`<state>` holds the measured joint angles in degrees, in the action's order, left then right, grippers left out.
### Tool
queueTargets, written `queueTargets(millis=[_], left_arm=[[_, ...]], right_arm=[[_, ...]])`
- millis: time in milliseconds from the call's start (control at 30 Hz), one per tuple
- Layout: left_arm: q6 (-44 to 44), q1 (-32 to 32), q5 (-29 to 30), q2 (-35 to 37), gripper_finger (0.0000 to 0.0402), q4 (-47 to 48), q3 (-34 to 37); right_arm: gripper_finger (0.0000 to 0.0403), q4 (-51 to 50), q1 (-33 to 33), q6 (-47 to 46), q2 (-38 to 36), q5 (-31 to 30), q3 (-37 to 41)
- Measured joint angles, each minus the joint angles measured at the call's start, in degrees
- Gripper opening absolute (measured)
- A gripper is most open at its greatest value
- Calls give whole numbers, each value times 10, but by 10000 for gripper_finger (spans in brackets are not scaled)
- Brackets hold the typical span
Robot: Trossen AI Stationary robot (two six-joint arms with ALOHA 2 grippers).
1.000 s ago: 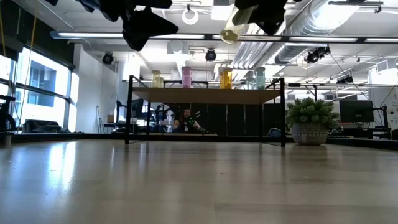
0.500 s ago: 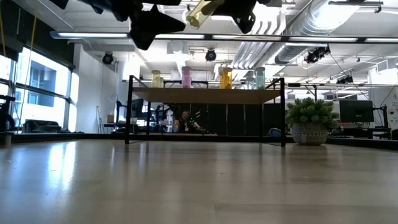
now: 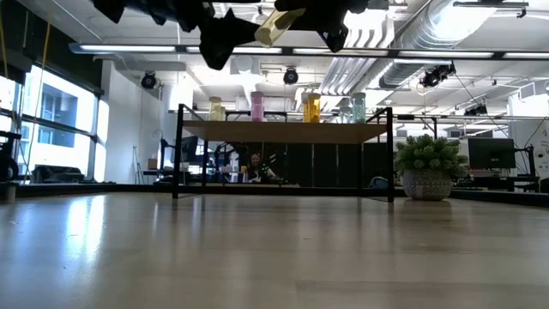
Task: Pick and place medicine bottles onto shelf by color
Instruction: Put the yellow pill bottle on the shelf aligned with the other yellow pill bottles
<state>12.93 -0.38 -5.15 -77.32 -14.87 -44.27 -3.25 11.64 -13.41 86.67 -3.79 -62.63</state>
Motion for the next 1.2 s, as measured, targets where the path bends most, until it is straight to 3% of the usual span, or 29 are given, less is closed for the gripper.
queueTargets(millis=[733,900,1200], left_arm=[[-11,9,1,-49,225,-10,0],[-10,6,-34,-49,225,-46,0],[-11,3,-15,-49,215,-46,0]], right_arm=[[99,9,-8,-11,0,0,0],[99,9,-8,-11,0,0,0],[99,9,-8,-11,0,0,0]])
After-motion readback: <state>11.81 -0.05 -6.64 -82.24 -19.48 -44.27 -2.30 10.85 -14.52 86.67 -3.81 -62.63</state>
